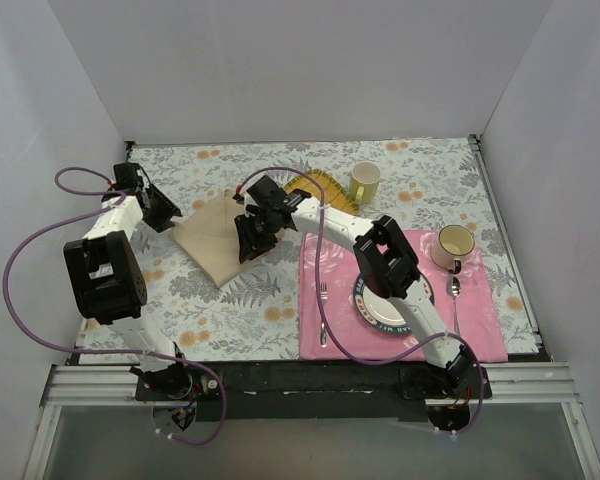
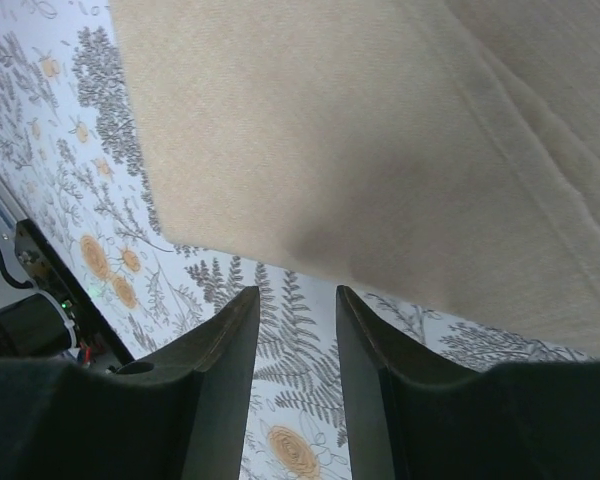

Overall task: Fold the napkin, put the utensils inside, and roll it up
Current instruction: Fold the napkin

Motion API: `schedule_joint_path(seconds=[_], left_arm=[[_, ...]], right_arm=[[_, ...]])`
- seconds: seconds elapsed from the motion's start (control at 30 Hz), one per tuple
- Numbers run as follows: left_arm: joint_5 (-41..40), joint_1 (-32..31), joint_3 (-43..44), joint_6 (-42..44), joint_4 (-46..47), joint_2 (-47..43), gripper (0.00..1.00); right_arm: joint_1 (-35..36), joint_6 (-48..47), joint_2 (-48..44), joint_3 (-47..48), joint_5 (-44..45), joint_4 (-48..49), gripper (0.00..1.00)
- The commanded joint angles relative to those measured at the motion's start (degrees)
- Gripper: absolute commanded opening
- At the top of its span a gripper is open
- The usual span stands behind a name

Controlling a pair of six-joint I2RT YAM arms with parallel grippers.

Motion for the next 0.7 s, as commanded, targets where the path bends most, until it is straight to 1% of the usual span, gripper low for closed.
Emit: schedule_joint_path(seconds=[0.0, 0.13, 0.27, 0.37, 0.5, 0.53, 0.6, 0.63, 0.67], left_arm=[[1.8, 0.7, -0.9, -0.7, 2.5, 0.3, 0.35], [-0.2, 1.2, -0.9, 1.1, 3.0, 1.9, 0.35], [-1.8, 1.9, -1.2, 3.7, 2.3, 2.7, 0.35], [-3.4, 1.9, -0.7, 5.3, 1.6, 3.6, 0.36], [-3.9, 1.8, 0.5, 3.1, 0.3, -0.3, 0.42], [-4.2, 1.8, 0.6, 2.3, -0.1, -2.4, 0.44], [-4.8, 1.8, 2.1, 0.7, -1.7, -3.7, 0.48], [-4.4, 1.9, 2.2, -0.3, -3.3, -4.0, 0.52], [-2.5, 1.8, 1.8, -1.4, -3.4, -4.7, 0.53]], right_arm=[[0.8, 0.0, 0.1, 5.2, -0.2, 0.1, 0.45], [0.7, 0.5, 2.2, 4.7, -0.6, 1.3, 0.45], [0.9, -0.1, 1.0, -1.6, 0.0, 4.8, 0.45], [0.9, -1.8, 1.7, -1.6, 1.0, 3.5, 0.45], [1.9, -5.9, 2.3, 4.2, 4.2, -2.9, 0.46], [2.0, -6.3, 1.7, 4.5, 5.5, -3.5, 0.46], [2.0, -5.9, -0.6, 4.3, 6.7, -4.3, 0.48], [2.1, -6.2, -1.5, 3.1, 7.6, -4.2, 0.48], [2.6, -6.7, -2.6, 2.3, 8.6, -3.6, 0.52]])
